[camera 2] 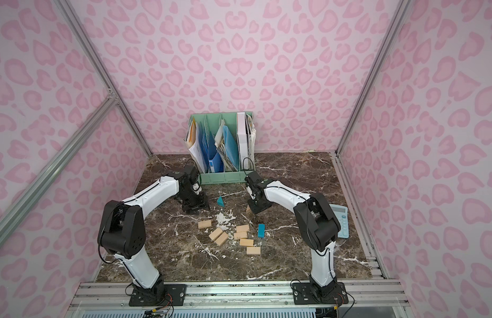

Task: Assemble a carrot with building blocks
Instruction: Adjust the building block at the center of the board.

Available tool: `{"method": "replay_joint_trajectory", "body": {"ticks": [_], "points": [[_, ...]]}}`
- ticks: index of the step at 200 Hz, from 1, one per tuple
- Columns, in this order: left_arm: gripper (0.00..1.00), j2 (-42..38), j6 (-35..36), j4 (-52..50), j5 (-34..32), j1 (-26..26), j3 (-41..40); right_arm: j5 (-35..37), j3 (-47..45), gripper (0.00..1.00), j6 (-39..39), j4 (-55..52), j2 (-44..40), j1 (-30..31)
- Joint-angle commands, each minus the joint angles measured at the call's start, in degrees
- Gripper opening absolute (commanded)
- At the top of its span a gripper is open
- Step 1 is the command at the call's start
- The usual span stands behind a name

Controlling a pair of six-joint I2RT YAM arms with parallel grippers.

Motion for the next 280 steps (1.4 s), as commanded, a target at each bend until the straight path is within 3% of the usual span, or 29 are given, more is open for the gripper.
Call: {"method": "replay_joint_trajectory", "body": {"ticks": [1, 74, 205, 280], "points": [[0.58, -0.3, 0.76, -0.69, 0.88, 0.13, -0.43, -1.62, -0.74, 0.48, 0.63, 2.48, 0.18, 0.23], [0.58, -0.48, 0.85, -0.85, 1.22, 0.47, -1.27, -0.15, 4.8, 0.49, 0.97, 2.85, 7.39, 0.54], [0.58, 2.42, -0.47, 0.22, 2.64, 1.01, -0.79, -5.51, 11.07, 0.45, 4.11, 2.75, 10.13, 1.22], [0.58, 4.51, -0.73, 1.19, 3.14, 2.09, 1.01, -2.67, 12.63, 0.45, 2.84, 1.12, 10.85, 2.16]]}}
